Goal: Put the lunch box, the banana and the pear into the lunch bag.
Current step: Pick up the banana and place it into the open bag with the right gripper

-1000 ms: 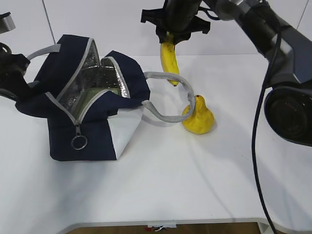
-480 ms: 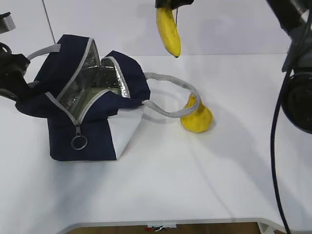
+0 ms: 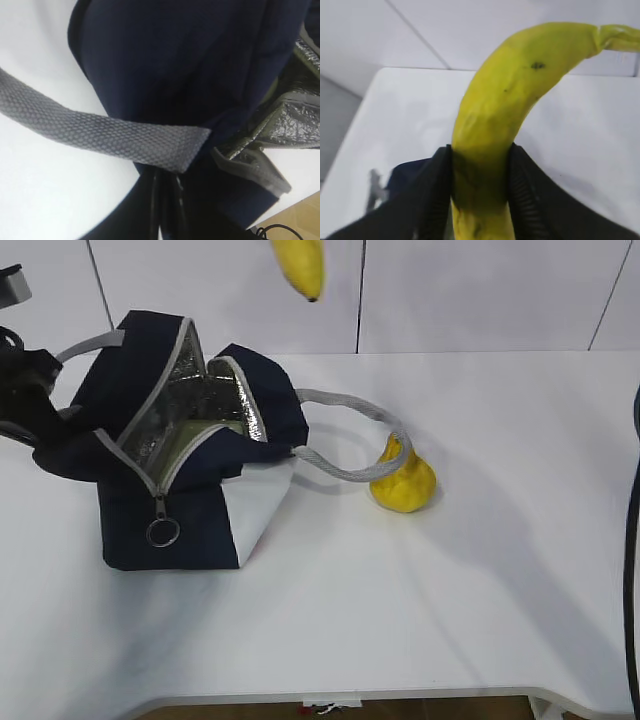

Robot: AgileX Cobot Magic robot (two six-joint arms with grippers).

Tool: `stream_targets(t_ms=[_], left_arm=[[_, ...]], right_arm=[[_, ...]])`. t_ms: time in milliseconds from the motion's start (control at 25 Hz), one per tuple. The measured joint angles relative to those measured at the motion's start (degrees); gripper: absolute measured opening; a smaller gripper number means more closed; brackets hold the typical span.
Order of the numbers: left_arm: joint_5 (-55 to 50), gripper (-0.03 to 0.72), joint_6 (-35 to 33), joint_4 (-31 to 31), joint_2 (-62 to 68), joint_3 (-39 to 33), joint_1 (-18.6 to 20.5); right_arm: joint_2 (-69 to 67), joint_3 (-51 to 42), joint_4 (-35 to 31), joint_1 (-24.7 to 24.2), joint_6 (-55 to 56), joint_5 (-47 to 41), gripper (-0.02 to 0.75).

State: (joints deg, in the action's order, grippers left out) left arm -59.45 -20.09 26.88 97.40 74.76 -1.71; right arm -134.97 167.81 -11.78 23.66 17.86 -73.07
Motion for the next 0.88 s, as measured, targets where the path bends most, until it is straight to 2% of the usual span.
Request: stream_targets(t_ms=[200, 440, 880], left_arm=[[0.1, -0.007, 0.0, 2.6, 0.0, 0.0, 0.0], [0.1, -0.007, 0.0, 7.9, 0.0, 0.0, 0.1], [3.3, -0.007, 0.1, 15.6, 0.0, 0.0, 0.1]], right_arm=[[-0.6, 0.0, -13.0, 0.0, -0.1, 0.0, 0.289], [-6.1, 0.0, -20.5, 0.0, -0.1, 0.0, 0.289], [-15.3, 0.0, -30.3, 0.2, -0.1, 0.1, 0.289]])
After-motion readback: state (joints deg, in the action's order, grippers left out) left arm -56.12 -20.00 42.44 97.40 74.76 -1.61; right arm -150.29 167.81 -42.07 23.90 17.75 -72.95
